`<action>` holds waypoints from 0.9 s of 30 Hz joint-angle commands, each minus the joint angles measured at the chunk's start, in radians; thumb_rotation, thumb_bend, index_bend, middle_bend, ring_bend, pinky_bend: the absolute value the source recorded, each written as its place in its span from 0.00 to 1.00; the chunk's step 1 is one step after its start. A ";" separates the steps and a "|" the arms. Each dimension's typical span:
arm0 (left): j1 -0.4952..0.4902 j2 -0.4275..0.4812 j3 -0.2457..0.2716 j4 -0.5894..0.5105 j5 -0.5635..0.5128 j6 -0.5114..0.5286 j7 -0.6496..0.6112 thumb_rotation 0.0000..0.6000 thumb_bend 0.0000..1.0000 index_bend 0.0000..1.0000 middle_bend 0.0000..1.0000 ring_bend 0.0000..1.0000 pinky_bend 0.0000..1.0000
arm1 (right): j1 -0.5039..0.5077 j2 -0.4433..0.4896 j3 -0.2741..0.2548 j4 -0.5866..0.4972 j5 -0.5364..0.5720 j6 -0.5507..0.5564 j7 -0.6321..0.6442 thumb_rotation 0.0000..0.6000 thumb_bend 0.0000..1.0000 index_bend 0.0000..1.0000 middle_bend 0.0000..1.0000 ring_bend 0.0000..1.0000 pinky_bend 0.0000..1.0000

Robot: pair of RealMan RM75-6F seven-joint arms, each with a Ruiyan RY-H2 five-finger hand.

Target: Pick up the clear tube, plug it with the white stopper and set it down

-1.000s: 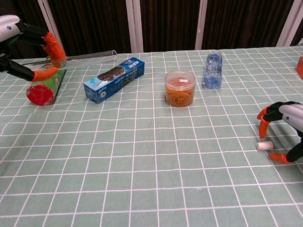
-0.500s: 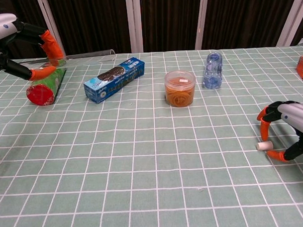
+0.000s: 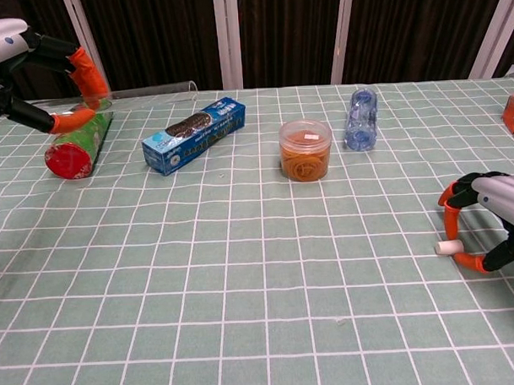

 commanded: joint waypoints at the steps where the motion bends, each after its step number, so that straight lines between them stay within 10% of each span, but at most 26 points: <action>1: 0.000 0.001 -0.001 -0.002 0.000 0.001 0.000 1.00 0.67 0.53 0.47 0.09 0.00 | 0.000 -0.001 -0.001 0.000 0.001 0.002 0.001 1.00 0.40 0.55 0.23 0.09 0.06; 27: -0.062 -0.109 -0.077 0.014 -0.146 -0.054 0.039 1.00 0.67 0.53 0.47 0.09 0.00 | 0.043 0.072 0.096 -0.058 -0.124 0.122 0.064 1.00 0.44 0.59 0.25 0.09 0.06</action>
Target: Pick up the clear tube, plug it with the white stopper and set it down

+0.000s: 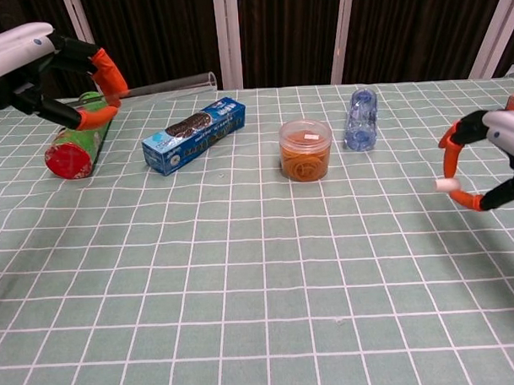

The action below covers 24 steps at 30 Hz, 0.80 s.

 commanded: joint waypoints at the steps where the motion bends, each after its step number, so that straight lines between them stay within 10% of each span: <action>1: -0.033 -0.049 -0.036 0.012 -0.061 -0.026 0.026 1.00 0.67 0.53 0.47 0.09 0.00 | 0.025 0.023 0.034 0.000 -0.048 0.034 -0.011 1.00 0.44 0.59 0.25 0.09 0.06; 24: -0.209 -0.374 -0.191 0.233 -0.257 -0.058 0.027 1.00 0.67 0.53 0.47 0.09 0.00 | 0.214 0.035 0.111 0.205 -0.286 0.099 -0.167 1.00 0.44 0.59 0.25 0.09 0.06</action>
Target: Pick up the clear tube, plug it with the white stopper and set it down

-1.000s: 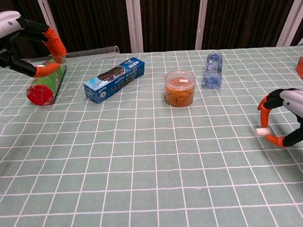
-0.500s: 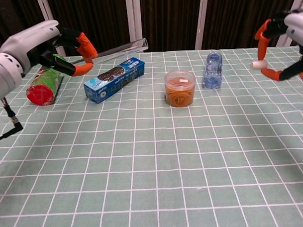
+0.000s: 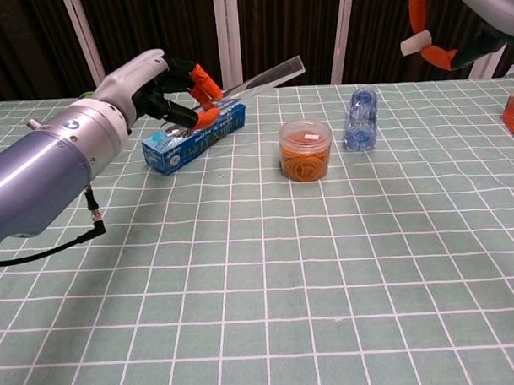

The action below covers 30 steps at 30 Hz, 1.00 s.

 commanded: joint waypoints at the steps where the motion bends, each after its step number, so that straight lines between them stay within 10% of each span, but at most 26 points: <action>1: -0.014 -0.024 -0.015 0.015 -0.012 0.010 0.003 1.00 0.67 0.53 0.47 0.09 0.00 | 0.012 -0.009 0.000 0.017 -0.007 0.005 -0.015 1.00 0.44 0.59 0.25 0.09 0.06; 30: -0.056 -0.128 -0.056 0.014 -0.091 0.062 0.089 1.00 0.67 0.53 0.47 0.09 0.00 | 0.088 -0.120 -0.010 0.035 -0.006 0.014 -0.110 1.00 0.44 0.61 0.25 0.09 0.06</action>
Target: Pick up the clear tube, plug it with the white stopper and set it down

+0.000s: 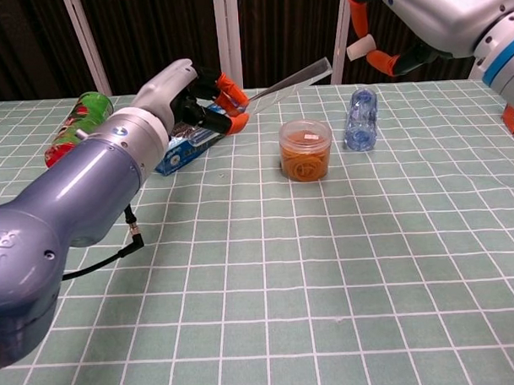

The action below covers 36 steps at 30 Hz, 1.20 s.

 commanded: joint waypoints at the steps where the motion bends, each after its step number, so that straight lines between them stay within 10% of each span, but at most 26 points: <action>1: -0.003 -0.004 -0.002 -0.005 -0.001 0.003 0.004 1.00 0.67 0.53 0.47 0.09 0.00 | 0.002 -0.003 -0.001 0.003 0.003 0.000 -0.003 1.00 0.44 0.61 0.25 0.09 0.06; 36: -0.029 -0.050 -0.023 0.020 -0.006 0.012 0.017 1.00 0.68 0.53 0.48 0.09 0.00 | 0.008 -0.017 -0.020 0.004 0.022 0.015 0.001 1.00 0.44 0.61 0.25 0.09 0.06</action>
